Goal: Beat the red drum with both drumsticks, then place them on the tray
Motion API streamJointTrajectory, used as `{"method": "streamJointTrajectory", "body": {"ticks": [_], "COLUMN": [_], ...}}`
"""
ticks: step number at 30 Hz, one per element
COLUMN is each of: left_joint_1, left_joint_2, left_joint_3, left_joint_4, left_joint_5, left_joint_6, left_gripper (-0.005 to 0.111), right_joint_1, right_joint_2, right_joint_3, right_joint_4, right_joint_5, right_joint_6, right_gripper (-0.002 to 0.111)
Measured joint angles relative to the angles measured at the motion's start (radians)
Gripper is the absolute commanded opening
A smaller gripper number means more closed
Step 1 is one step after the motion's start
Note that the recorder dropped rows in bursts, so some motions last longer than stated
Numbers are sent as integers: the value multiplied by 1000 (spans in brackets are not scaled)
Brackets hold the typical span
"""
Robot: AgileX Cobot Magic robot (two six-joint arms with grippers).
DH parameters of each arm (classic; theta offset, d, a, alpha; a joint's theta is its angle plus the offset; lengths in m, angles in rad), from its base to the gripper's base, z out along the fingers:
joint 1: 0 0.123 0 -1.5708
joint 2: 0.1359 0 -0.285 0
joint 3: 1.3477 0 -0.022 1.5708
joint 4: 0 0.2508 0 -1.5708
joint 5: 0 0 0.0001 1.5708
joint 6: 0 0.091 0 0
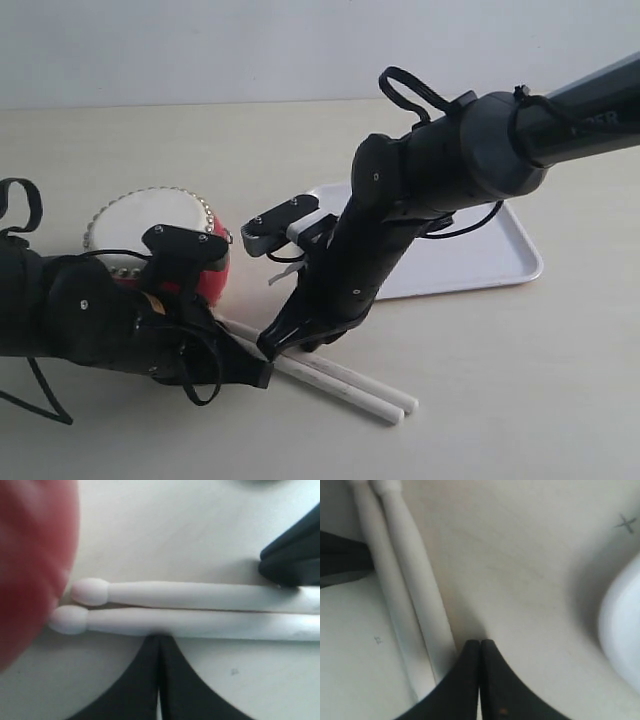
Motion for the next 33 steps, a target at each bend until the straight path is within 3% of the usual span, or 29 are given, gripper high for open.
{"method": "streamJointTrajectory", "body": {"ticks": [11,25,33], "left_joint_1": [-8,-8,-5], "left_joint_2": [35,52,63], "left_joint_3": [-41,-112,-146], "left_joint_4": [28,66,81], "left_joint_5": [-5,100,127], "left_joint_6": [30,54,18], "left_gripper": [0,0,0], "right_joint_1": [-10,-27,-35], "right_joint_2": [0,0,0], "right_joint_3": [-6,-6,-6], "right_joint_4": [9,53,159], "right_joint_5": [29,90,84], "right_joint_6": [3,3,-15], "right_gripper": [0,0,0]}}
